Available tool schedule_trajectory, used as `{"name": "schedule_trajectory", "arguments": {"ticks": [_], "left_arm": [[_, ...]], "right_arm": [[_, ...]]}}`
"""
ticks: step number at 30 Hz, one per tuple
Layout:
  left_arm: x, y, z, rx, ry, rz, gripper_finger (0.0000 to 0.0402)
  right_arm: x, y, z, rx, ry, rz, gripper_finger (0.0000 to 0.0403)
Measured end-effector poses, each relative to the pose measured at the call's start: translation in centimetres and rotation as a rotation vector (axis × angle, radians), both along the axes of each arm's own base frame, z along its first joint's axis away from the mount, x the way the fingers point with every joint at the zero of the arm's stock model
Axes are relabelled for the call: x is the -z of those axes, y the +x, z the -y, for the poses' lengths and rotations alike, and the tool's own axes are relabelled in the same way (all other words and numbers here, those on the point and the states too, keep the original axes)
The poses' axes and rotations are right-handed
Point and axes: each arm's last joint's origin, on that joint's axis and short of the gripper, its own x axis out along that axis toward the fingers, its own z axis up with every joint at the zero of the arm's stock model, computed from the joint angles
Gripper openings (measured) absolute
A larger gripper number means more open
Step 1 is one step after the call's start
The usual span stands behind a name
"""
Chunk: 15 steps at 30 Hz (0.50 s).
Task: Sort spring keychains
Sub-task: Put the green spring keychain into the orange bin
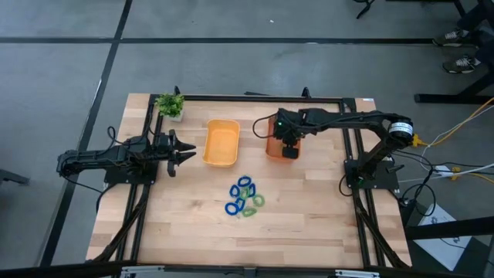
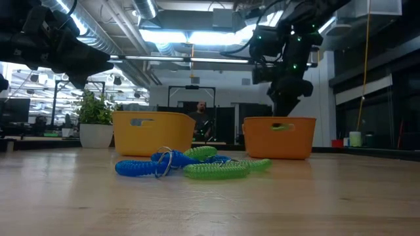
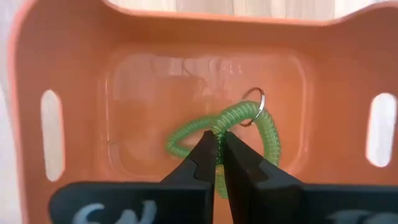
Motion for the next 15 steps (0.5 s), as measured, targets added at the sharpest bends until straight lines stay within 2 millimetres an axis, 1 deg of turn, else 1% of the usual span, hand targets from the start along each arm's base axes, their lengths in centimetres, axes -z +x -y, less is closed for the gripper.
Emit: {"name": "schedule_trajectory", "arguments": {"ticks": [4, 8, 15], "left_arm": [[-0.01, 0.00, 0.00, 0.000, 0.000, 0.000, 0.0123], [0.00, 0.00, 0.00, 0.000, 0.000, 0.000, 0.0123], [0.00, 0.00, 0.00, -0.001, 0.000, 0.000, 0.0123]], "right_arm": [[0.55, -0.26, -0.09, 0.013, 0.009, -0.010, 0.0019], [0.81, -0.18, -0.15, 0.015, 0.033, 0.017, 0.0019], [0.79, 0.00, -0.17, -0.006, 0.049, 0.041, 0.0019]]}}
